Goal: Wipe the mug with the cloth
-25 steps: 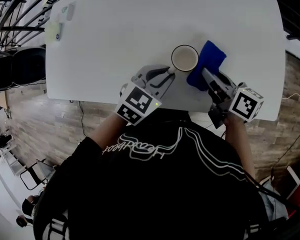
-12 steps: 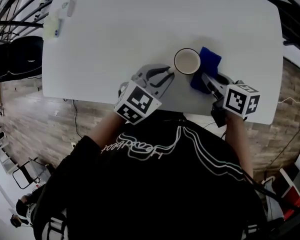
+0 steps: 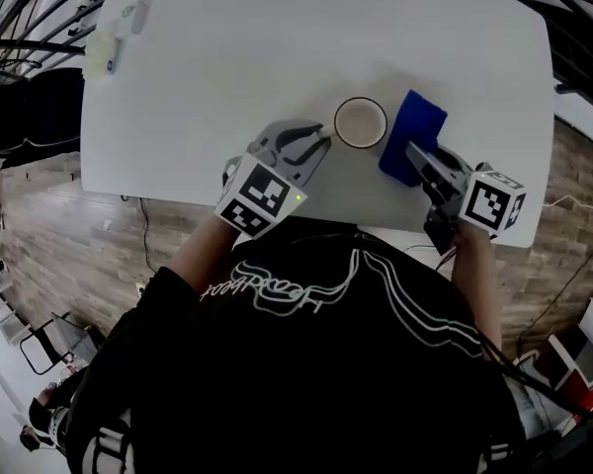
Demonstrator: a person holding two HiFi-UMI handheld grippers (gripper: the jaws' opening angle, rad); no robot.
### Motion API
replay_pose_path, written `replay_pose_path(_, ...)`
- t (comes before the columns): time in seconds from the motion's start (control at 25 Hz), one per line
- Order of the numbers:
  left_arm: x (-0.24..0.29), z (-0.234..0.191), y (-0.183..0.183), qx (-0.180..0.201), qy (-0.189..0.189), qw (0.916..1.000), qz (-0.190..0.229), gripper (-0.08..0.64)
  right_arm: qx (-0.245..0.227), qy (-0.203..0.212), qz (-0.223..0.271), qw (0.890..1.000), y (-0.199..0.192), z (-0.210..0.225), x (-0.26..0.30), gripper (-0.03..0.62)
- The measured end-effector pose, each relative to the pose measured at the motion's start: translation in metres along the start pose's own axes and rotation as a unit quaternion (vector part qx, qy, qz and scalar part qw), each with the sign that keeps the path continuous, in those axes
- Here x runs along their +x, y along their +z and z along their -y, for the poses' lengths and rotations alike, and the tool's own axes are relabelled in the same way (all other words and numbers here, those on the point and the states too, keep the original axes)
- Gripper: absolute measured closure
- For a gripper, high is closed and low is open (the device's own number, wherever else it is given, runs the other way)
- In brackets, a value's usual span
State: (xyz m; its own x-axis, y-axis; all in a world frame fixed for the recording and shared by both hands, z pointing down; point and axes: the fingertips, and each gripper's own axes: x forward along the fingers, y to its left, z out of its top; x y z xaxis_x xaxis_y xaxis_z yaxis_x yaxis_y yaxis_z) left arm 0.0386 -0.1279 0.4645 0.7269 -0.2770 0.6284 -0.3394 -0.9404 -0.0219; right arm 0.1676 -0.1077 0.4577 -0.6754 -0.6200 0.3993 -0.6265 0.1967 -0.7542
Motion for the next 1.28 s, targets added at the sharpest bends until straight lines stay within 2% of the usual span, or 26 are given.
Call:
replay_pose_path(0.28,0.001,-0.016,-0.001,-0.001,0.029,0.9996,-0.005,0.489,-0.010,0.049,0.031,0.998,0.027,-0.016,-0.011,0.528)
replay_pose_path(0.56,0.003,-0.068,-0.018,-0.030,0.039,0.9988,0.000,0.489,-0.006,0.079,0.010,0.997,0.041,-0.028,0.043,0.528)
replay_pose_path(0.8,0.004,-0.062,-0.010,-0.050,0.047,0.9976,0.009,0.489,-0.001,0.101,0.002,0.995,0.039,-0.031,0.039,0.528)
replay_pose_path(1.12,0.009,-0.063,-0.004,-0.057,0.047,0.9971,0.019,0.489,0.002,0.096,-0.028,0.995,0.032,-0.018,0.054,0.528)
replay_pose_path(1.28,0.008,-0.056,0.003,-0.056,0.050,0.9969,0.023,0.489,-0.031,0.035,-0.068,0.997,0.019,0.001,0.056,0.528)
